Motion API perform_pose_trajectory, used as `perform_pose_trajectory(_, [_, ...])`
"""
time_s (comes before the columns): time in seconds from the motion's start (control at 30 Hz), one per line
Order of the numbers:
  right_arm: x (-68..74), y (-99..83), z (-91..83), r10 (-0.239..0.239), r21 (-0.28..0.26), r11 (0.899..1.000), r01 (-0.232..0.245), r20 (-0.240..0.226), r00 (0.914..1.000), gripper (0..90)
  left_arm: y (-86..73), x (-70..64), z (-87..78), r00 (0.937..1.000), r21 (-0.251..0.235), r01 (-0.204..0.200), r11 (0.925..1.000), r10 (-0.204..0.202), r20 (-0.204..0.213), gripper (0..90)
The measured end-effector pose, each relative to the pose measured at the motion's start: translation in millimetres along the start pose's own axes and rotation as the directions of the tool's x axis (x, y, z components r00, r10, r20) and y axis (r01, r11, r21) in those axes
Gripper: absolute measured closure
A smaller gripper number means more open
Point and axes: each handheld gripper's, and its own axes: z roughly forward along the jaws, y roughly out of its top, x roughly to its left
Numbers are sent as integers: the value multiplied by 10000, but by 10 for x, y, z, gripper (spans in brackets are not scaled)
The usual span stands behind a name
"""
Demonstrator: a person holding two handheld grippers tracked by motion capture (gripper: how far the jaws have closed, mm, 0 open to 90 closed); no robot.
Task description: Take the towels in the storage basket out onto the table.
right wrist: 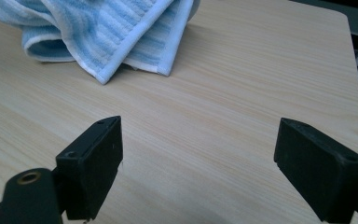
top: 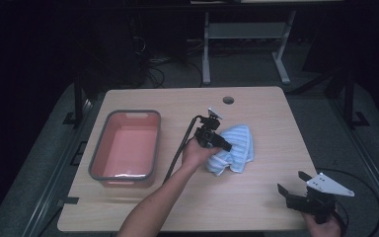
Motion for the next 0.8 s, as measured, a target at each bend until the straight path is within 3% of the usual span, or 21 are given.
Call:
perform_pose_trajectory(0.17, [-5,25,-9,3,-120,9999,-2,82,10000,149,-23,-35,-77,9999,-319,-103,9994,101,-63,439])
perform_pose_trajectory(0.23, [-8,23,8,-41,-124,9999,41,70,10000,149,-25,-62,-136,9993,-395,-349,9986,342,-169,439])
perform_pose_trajectory(0.43, [-1,5,5,-33,-53,10000,33,96,9999,149,-45,-101,-268,9992,-818,-354,9960,337,-221,375])
perform_pose_trajectory(0.6, [-29,-40,-42,158,44,9999,-159,254,9996,149,-120,-105,-352,9983,-920,-562,9942,545,-210,354])
perform_pose_trajectory(0.8, [-68,-83,-79,339,79,9994,-343,496,9982,149,-213,-61,-460,9986,-1177,-510,9917,491,-191,353])
